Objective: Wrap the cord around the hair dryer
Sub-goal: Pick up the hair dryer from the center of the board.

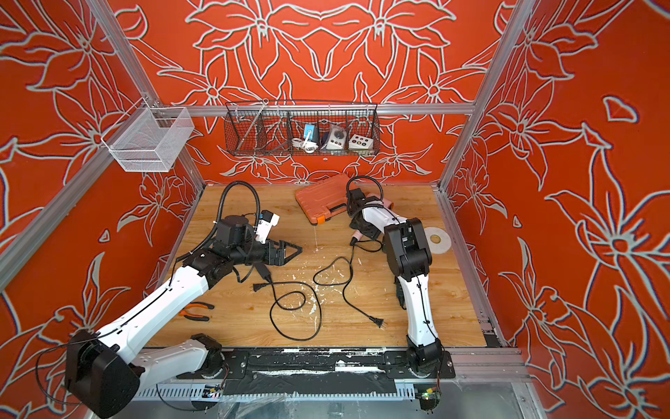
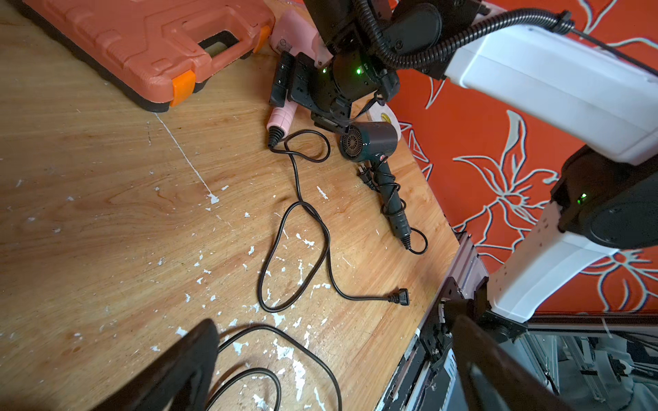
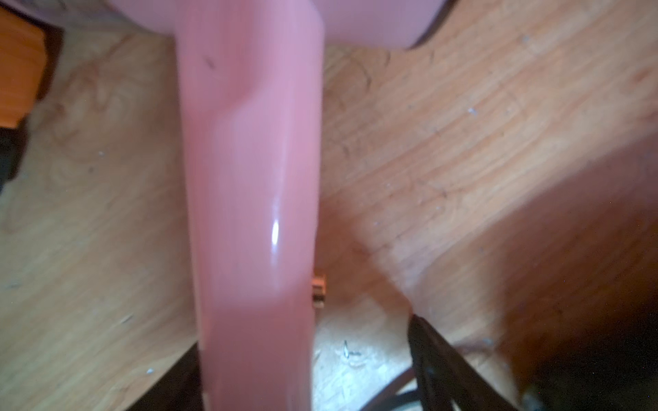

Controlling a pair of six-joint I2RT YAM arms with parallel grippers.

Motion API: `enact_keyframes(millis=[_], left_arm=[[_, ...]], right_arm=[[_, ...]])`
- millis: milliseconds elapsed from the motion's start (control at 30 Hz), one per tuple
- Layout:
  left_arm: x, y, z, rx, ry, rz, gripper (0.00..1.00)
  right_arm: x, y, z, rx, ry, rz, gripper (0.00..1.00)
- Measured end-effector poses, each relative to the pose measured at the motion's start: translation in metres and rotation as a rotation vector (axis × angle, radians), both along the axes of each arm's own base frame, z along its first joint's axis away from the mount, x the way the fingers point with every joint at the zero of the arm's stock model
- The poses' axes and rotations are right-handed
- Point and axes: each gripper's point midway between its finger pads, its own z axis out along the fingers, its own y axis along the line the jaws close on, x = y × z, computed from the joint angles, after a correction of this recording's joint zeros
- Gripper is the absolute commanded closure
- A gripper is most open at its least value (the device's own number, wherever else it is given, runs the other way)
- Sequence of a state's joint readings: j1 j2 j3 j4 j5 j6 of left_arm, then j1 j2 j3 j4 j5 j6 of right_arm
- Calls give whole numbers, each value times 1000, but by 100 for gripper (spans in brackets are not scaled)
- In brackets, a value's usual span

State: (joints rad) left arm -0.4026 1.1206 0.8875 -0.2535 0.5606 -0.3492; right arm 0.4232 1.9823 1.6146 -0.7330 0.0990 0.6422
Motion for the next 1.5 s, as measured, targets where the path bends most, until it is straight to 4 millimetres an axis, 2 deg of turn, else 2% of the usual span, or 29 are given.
enact_keyframes(millis=[267,700,867,1000,1167,1367,1500], left_arm=[[2,3,0,0,0,11,0],[6,7,-1,2,3,24,0],[8,8,-4,4,11,28,0],[8,8,-5,5,14,28,0],[9,8,-7,8,20,29,0],[11,9,-9,10,26,35,0],[12,9,-11,13,33,36,0]], right_arm=[[29,-4,-32,-41,29,-186,1],[48,-17,-60,-33,23,-381,7],[43,-32,-71,-37,45,-431,13],[39,-42,-71,-39,46,-437,23],[47,-53,-69,-20,44,-429,24],[76,-63,-68,14,24,-433,25],[87,-64,-68,21,16,-425,34]])
